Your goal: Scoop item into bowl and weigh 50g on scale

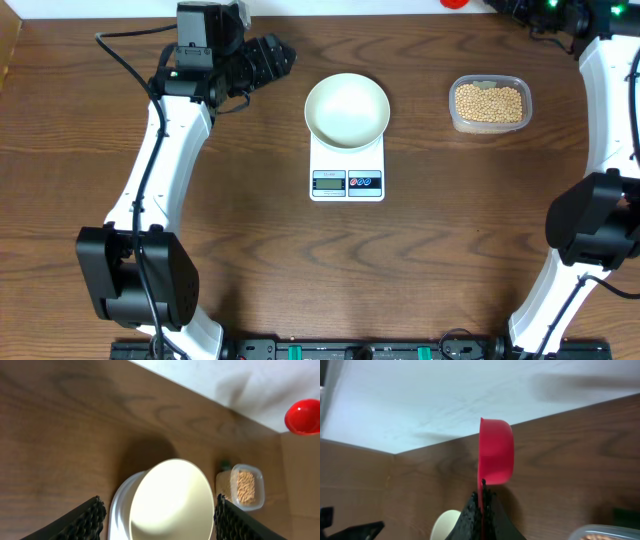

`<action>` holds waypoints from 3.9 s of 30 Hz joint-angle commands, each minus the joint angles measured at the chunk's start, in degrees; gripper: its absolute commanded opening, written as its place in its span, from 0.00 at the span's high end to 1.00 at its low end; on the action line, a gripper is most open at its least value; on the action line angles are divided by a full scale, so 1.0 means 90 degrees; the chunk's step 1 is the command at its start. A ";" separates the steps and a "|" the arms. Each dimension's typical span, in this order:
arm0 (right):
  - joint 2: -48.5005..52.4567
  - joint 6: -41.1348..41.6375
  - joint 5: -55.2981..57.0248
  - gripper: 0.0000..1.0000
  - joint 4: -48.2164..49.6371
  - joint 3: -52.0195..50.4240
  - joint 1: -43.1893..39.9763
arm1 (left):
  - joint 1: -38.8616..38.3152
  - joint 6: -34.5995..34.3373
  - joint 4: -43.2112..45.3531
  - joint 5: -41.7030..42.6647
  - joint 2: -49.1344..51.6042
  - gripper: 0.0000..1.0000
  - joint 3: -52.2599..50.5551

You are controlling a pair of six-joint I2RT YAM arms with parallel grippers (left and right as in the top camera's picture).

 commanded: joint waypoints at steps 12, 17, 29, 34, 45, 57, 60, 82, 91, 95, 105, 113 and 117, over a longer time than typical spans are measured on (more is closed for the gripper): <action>-0.0389 -0.1666 -0.0345 0.99 -0.2220 0.0129 -0.0243 | 0.0010 0.1537 -0.1715 -0.0636 -0.0202 0.29 0.0129; -0.1044 -0.2181 -0.0022 0.99 -0.3449 0.0126 -0.0675 | 0.0010 0.1562 -0.1931 -0.0641 -0.0202 0.29 0.0129; -0.1494 -0.2817 0.0993 0.99 -0.4777 0.0126 -0.0874 | -0.0542 0.2159 -0.2824 -0.0857 -0.0202 0.47 0.0114; -0.1494 -0.3036 0.0993 0.99 -0.4775 0.0126 -0.0928 | -0.1486 0.2067 -0.3130 -0.0991 -0.0202 0.54 0.0102; -0.1494 -0.3121 0.0964 0.99 -0.4779 0.0119 -0.1064 | -0.2696 0.0729 -0.3541 -0.2183 -0.0952 0.70 -0.0338; -0.1494 -0.3113 0.0920 0.99 -0.4799 0.0119 -0.1052 | -0.3825 -0.0374 -0.0590 -0.2404 -0.2215 0.70 -0.3446; -0.1494 -0.3113 0.0925 0.99 -0.4789 0.0119 -0.1052 | -0.3854 -0.0168 -0.0134 -0.2404 -0.1999 0.73 -0.3633; -0.1494 -0.3121 0.0969 0.99 -0.4823 0.0119 -0.1052 | -0.3854 0.0801 0.1712 -0.2909 -0.0282 0.93 -0.3638; -0.1494 -0.3121 0.1115 0.99 -0.4826 0.0119 -0.1052 | -0.3835 0.0986 0.2057 -0.3594 0.0049 0.93 -0.3638; -0.1494 -0.3121 0.1115 0.99 -0.4830 0.0119 -0.1052 | -0.3835 0.0991 0.2254 -0.3665 0.0228 0.93 -0.3638; -0.1494 -0.3123 0.1117 0.99 -0.4847 0.0119 -0.1052 | -0.3835 0.1081 0.2419 -0.4165 0.0340 0.93 -0.3638; -0.1494 -0.3123 0.1163 0.99 -0.4850 0.0119 -0.1052 | -0.3837 0.1081 0.2375 -0.4138 0.0374 0.93 -0.3648; -0.1494 -0.3123 0.1163 0.99 -0.4847 0.0119 -0.1052 | -0.3837 0.1081 0.2307 -0.3866 0.0374 0.92 -0.3648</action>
